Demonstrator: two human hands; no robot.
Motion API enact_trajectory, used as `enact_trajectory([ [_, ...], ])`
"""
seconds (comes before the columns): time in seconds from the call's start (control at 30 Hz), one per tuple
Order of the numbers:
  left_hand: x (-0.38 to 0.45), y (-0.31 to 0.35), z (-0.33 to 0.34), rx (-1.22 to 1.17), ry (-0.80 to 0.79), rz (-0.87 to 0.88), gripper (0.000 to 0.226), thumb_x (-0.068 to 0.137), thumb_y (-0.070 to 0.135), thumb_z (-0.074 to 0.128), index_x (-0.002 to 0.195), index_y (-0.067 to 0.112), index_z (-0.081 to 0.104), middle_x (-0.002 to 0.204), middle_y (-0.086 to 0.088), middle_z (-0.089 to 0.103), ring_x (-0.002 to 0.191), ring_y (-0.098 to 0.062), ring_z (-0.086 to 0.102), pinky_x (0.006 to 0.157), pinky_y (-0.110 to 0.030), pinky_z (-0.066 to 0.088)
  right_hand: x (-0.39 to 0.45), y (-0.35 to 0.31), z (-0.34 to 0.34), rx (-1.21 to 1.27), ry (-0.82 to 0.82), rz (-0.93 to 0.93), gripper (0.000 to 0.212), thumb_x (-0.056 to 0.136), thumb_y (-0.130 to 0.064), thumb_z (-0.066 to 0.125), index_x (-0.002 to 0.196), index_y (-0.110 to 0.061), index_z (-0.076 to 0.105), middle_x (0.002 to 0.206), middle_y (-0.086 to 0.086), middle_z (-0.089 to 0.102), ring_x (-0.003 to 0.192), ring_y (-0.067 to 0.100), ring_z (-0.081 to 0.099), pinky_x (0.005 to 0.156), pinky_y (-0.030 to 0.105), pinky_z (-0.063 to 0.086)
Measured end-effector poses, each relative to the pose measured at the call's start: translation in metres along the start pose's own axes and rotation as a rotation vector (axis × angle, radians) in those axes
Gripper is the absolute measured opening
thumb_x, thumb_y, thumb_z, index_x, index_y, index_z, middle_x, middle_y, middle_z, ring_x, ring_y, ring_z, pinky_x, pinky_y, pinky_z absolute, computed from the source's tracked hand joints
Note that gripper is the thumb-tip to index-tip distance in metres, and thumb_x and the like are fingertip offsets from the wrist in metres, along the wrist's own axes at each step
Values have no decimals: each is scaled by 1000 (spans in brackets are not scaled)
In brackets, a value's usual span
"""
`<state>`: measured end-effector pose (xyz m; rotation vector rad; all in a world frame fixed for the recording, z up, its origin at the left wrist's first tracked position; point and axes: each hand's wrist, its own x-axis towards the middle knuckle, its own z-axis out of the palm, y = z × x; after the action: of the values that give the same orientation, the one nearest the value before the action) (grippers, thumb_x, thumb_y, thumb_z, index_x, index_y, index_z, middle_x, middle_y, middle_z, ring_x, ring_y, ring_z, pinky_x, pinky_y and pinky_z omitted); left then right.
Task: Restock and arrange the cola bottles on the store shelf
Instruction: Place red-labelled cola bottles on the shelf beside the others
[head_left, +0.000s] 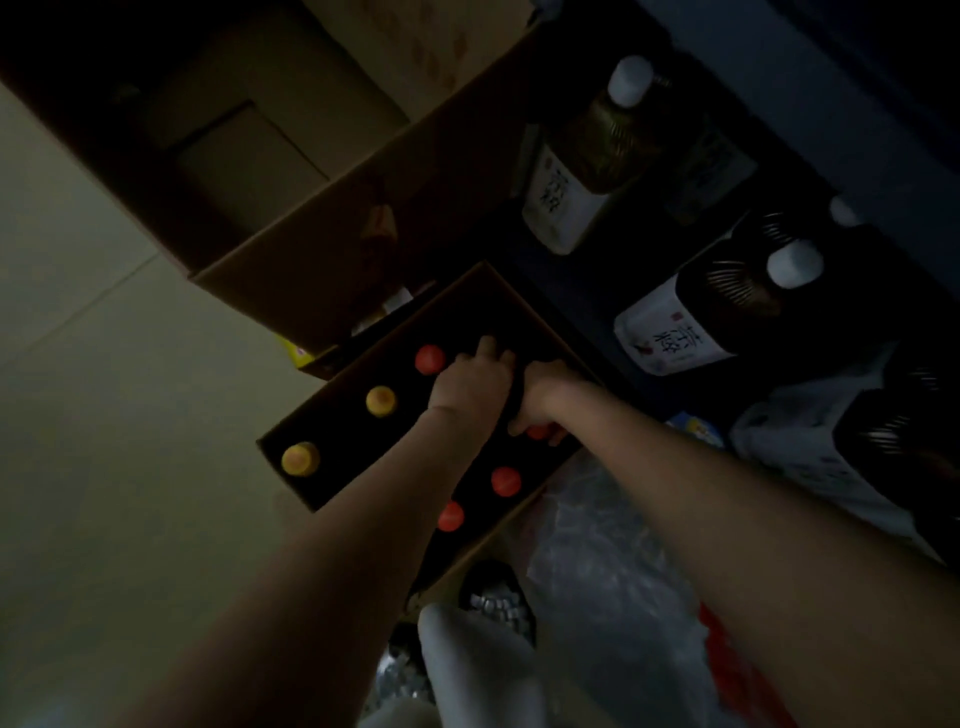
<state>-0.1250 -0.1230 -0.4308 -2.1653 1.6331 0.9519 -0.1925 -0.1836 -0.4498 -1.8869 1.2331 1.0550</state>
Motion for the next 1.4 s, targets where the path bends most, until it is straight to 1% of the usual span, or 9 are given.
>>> enact_trajectory([
  [0.17, -1, 4, -31, -41, 28, -68, 55, 91, 9, 50, 141, 11, 28, 143, -19, 27, 119, -40, 50, 93, -43, 46, -27, 1, -20, -43, 130, -35, 59, 77, -34, 73, 126, -8, 51, 130, 12, 56, 116, 28, 58, 89, 32, 49],
  [0.3, -71, 15, -103, -159, 81, -80, 52, 85, 16, 61, 131, 10, 38, 133, -18, 37, 117, -42, 49, 92, -46, 45, -125, 8, -68, 36, 164, -94, 62, 76, -40, 72, 124, -7, 51, 128, 12, 55, 115, 28, 56, 76, 28, 45],
  [0.47, -220, 58, -233, -275, 184, -39, 54, 76, 17, 69, 123, 7, 45, 124, -16, 44, 111, -37, 51, 89, -40, 45, -318, 27, -135, 121, 250, -172, 51, 72, -39, 73, 109, -10, 52, 116, 10, 56, 105, 26, 55, 75, 29, 45],
  [0.67, -383, 132, -357, -137, 251, 129, 44, 74, 24, 71, 112, 4, 60, 115, -17, 61, 108, -30, 58, 86, -31, 47, -562, 73, -180, 168, 568, -234, 38, 68, -32, 76, 96, -9, 65, 97, 5, 63, 93, 22, 60, 76, 29, 48],
  [0.83, -524, 219, -431, 45, 293, 362, 40, 76, 31, 72, 101, 0, 65, 94, -12, 61, 95, -27, 59, 70, -27, 40, -757, 139, -174, 409, 861, -239, 26, 72, -26, 75, 87, -6, 68, 79, 7, 62, 71, 20, 57, 66, 30, 46],
  [0.9, -574, 263, -455, 66, 320, 446, 34, 76, 33, 73, 89, 2, 68, 85, -11, 65, 79, -22, 59, 63, -23, 40, -823, 171, -163, 587, 953, -218, 17, 75, -20, 72, 75, -8, 60, 63, 7, 56, 54, 20, 54, 52, 30, 49],
  [0.97, -621, 315, -471, 64, 365, 530, 30, 74, 36, 73, 68, 7, 66, 64, -5, 63, 58, -16, 55, 50, -22, 39, -883, 209, -151, 713, 1083, -156, 26, 78, -17, 69, 64, -13, 48, 53, 3, 48, 44, 16, 48, 38, 20, 41],
  [1.07, -684, 386, -478, 35, 465, 650, 37, 73, 40, 72, 53, 11, 58, 49, 0, 52, 47, -10, 47, 45, -23, 35, -957, 259, -129, 826, 1267, -92, 36, 79, -23, 68, 57, -17, 41, 51, 1, 42, 45, 16, 42, 42, 22, 34],
  [1.4, -808, 643, -410, -97, 639, 995, 33, 77, 30, 70, 93, 2, 68, 83, -8, 59, 81, -19, 56, 66, -26, 39, -1109, 463, -8, 948, 1464, 213, 31, 79, -28, 69, 62, -9, 52, 45, 1, 59, 38, 15, 59, 41, 23, 50],
])
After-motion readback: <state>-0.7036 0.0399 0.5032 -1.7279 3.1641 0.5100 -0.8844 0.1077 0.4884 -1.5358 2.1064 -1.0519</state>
